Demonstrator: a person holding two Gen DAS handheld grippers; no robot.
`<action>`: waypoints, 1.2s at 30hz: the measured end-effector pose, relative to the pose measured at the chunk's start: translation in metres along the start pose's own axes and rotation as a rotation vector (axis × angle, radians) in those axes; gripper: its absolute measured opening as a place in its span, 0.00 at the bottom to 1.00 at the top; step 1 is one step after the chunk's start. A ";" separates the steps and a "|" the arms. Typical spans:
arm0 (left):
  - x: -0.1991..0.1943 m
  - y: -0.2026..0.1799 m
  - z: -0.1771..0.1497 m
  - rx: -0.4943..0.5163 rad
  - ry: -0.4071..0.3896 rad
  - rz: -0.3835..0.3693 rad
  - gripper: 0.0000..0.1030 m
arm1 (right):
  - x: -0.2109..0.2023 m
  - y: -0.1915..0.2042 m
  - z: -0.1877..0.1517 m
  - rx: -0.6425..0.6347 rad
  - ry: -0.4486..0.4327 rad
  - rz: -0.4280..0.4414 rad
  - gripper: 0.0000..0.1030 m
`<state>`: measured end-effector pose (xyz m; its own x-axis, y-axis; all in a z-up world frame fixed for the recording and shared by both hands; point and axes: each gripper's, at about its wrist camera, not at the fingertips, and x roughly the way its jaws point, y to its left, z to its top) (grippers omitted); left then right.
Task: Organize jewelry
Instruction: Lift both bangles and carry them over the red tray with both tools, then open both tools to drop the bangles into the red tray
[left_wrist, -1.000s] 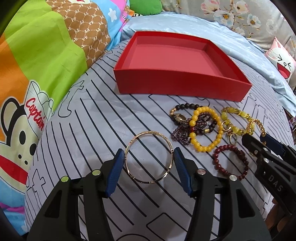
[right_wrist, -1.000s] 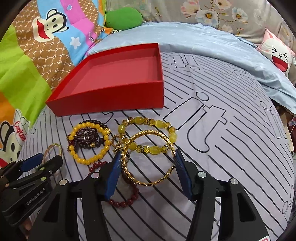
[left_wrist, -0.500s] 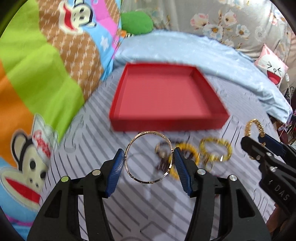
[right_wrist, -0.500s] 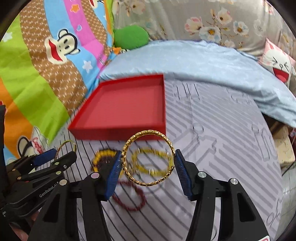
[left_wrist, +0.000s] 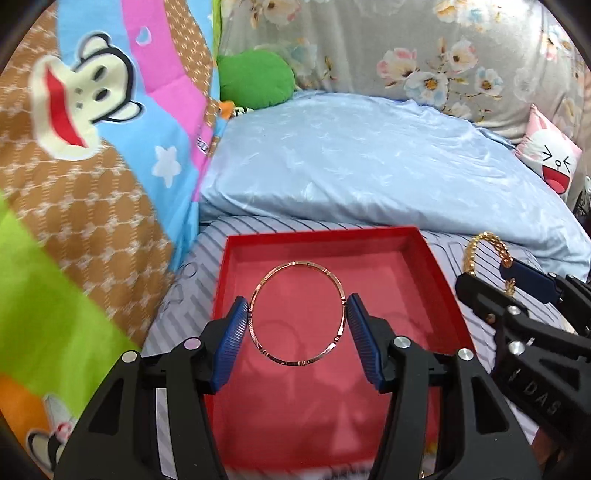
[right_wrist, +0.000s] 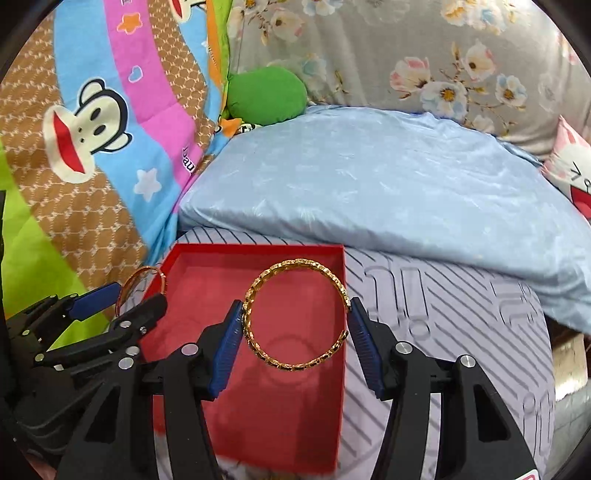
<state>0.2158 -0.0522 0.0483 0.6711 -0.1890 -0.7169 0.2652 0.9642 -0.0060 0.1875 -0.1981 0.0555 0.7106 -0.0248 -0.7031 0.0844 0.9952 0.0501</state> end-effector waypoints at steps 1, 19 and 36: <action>0.011 0.001 0.004 -0.003 0.008 0.014 0.51 | 0.013 0.001 0.005 0.002 0.018 0.006 0.53; 0.108 0.014 0.023 -0.038 0.129 0.074 0.51 | 0.106 -0.001 0.017 0.029 0.150 -0.002 0.54; 0.091 0.017 0.023 -0.057 0.113 0.141 0.71 | 0.073 -0.001 0.020 0.022 0.088 -0.033 0.65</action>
<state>0.2974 -0.0577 -0.0014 0.6161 -0.0322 -0.7870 0.1321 0.9892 0.0630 0.2532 -0.2030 0.0179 0.6429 -0.0476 -0.7645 0.1222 0.9917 0.0409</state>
